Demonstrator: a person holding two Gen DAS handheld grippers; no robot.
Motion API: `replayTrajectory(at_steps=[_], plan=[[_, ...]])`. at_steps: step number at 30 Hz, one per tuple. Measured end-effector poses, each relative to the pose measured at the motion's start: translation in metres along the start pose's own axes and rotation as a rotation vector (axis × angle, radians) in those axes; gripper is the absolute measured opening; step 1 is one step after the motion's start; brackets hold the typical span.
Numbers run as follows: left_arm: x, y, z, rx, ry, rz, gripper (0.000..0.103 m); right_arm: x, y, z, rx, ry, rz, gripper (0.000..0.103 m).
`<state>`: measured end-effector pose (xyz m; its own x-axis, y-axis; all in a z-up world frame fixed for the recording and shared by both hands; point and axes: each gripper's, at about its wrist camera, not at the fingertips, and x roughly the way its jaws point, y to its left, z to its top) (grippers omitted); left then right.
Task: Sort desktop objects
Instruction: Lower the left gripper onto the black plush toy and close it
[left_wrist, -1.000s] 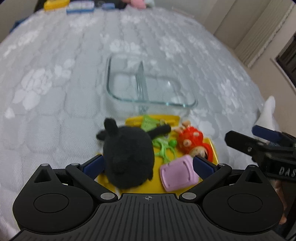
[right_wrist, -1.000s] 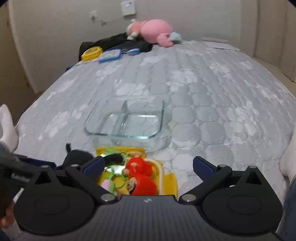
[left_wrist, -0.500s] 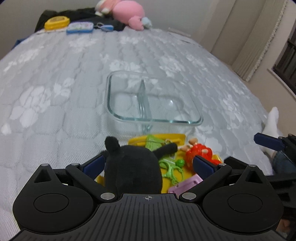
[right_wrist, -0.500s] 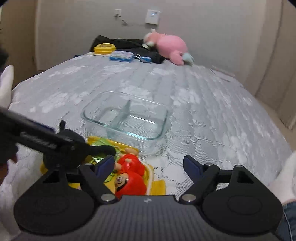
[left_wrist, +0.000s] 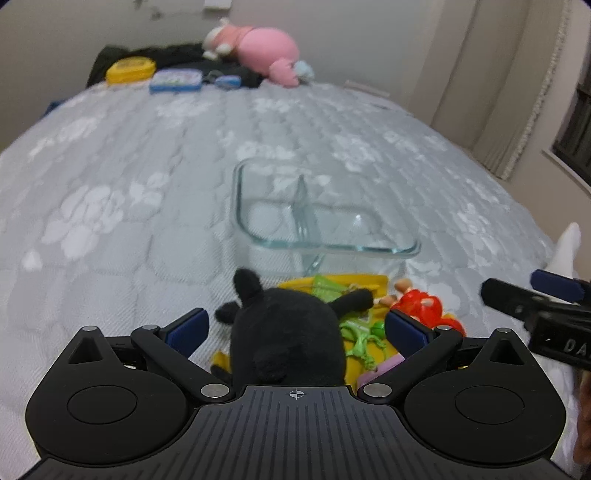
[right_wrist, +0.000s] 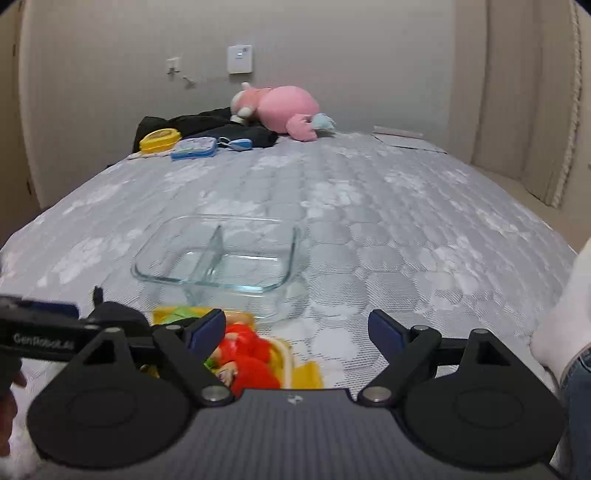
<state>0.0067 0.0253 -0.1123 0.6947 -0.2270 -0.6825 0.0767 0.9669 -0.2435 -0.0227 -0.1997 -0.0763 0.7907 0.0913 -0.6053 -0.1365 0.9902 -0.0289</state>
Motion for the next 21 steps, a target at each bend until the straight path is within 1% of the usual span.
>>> replayTrajectory(at_steps=[3, 5, 9, 13, 16, 17, 19, 21], plan=[[0.004, 0.002, 0.001, -0.017, 0.014, 0.012, 0.103, 0.004, -0.005, 0.006, 0.011, 0.06, -0.01, 0.086], [0.006, -0.001, 0.001, -0.003, 0.019, 0.026, 0.103, 0.007, -0.006, 0.008, 0.009, 0.098, -0.002, 0.086], [0.014, -0.006, -0.002, 0.017, 0.054, 0.035, 0.103, 0.009, -0.008, 0.006, 0.033, 0.135, 0.044, 0.086], [0.02, -0.004, -0.005, 0.008, 0.094, 0.034, 0.103, 0.013, -0.01, 0.005, 0.058, 0.165, 0.055, 0.087], [0.02, -0.003, -0.006, 0.015, 0.1, 0.045, 0.101, 0.017, -0.012, 0.004, 0.076, 0.195, 0.068, 0.087], [0.019, -0.003, -0.006, 0.017, 0.1, 0.046, 0.098, 0.018, -0.011, 0.003, 0.077, 0.204, 0.071, 0.087], [0.02, -0.003, -0.006, 0.022, 0.108, 0.049, 0.074, 0.02, -0.011, 0.002, 0.078, 0.215, 0.074, 0.086], [0.02, -0.003, -0.006, 0.025, 0.115, 0.053, 0.074, 0.019, -0.011, 0.002, 0.082, 0.214, 0.075, 0.086]])
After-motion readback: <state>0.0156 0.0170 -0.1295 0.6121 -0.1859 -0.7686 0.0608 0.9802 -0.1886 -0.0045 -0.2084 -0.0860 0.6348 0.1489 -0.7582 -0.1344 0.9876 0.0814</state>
